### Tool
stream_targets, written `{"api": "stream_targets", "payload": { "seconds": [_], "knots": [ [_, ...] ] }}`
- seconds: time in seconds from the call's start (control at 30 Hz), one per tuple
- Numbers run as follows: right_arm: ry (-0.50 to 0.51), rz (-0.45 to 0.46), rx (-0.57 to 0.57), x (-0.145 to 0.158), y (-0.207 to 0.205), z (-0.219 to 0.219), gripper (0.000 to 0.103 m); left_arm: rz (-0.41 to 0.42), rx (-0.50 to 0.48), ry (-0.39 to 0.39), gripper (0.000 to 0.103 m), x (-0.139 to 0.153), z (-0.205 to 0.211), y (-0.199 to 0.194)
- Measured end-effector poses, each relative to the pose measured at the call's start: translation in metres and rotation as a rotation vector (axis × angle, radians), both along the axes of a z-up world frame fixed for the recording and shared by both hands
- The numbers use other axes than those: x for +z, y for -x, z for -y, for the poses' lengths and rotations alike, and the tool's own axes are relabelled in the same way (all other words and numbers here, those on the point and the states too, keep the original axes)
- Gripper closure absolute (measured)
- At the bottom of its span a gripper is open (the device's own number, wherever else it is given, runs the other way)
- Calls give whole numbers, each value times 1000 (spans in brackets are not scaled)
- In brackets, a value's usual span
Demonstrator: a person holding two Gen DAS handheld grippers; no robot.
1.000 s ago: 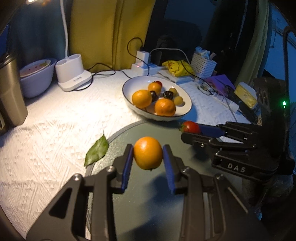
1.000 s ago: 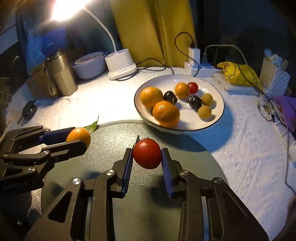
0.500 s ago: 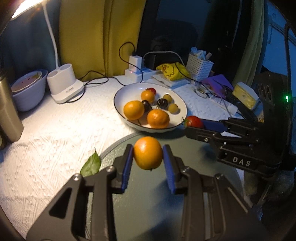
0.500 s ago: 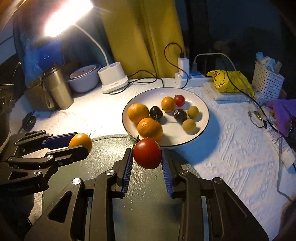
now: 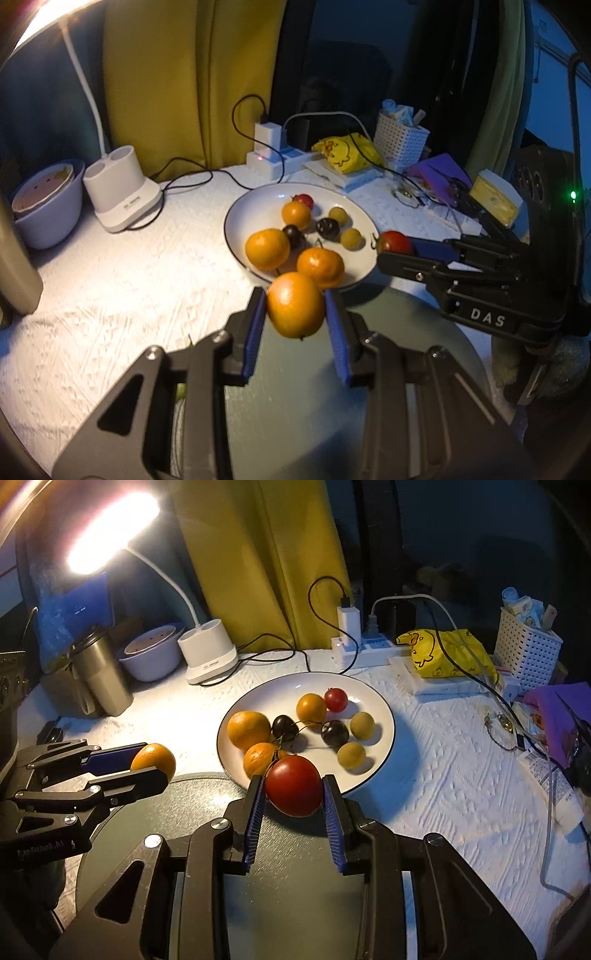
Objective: Organize fruits
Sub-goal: 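Lower the tomato into the plate with the right tool while the left tool releases its orange there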
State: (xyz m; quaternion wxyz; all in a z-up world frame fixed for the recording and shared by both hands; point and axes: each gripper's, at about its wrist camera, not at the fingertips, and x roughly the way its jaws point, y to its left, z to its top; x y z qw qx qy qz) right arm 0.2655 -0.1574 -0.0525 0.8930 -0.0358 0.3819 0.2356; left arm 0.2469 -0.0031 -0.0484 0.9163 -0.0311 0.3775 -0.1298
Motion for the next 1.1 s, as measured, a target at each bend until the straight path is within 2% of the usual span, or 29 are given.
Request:
{"api": "stream_targets", "payload": {
  "seconds": [0.57, 0.73, 0.9, 1.1],
  "knots": [
    [-4, -3, 4, -8, -46, -4, 70, -3, 46, -7, 69, -13, -14, -62],
    [5, 4, 15, -8, -63, -10, 70, -3, 53, -2, 69, -15, -18, -82],
    [-12, 20, 31, -7, -82, -17, 70, 15, 60, -29, 69, -18, -17, -103],
    [-23, 21, 35, -17, -108, -32, 70, -3, 47, -22, 69, -27, -15, -122]
  ]
}}
